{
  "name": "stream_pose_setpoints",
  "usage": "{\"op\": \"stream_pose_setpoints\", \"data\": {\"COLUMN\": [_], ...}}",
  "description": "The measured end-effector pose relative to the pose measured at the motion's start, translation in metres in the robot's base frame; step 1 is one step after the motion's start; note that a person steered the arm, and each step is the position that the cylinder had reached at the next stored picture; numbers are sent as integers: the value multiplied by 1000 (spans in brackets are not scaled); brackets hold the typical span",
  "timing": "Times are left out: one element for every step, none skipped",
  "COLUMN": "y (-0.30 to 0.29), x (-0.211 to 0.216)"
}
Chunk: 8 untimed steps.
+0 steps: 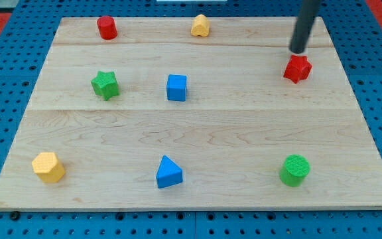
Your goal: Push the red star slightly towards bottom
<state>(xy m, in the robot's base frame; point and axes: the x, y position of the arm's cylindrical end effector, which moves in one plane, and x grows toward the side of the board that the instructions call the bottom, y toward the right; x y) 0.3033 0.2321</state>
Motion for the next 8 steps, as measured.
{"op": "stream_pose_setpoints", "data": {"y": [10,-27,-69,-84,-73,-58,-22,-34], "x": [31,27,38,57,69,68,8,-112]}}
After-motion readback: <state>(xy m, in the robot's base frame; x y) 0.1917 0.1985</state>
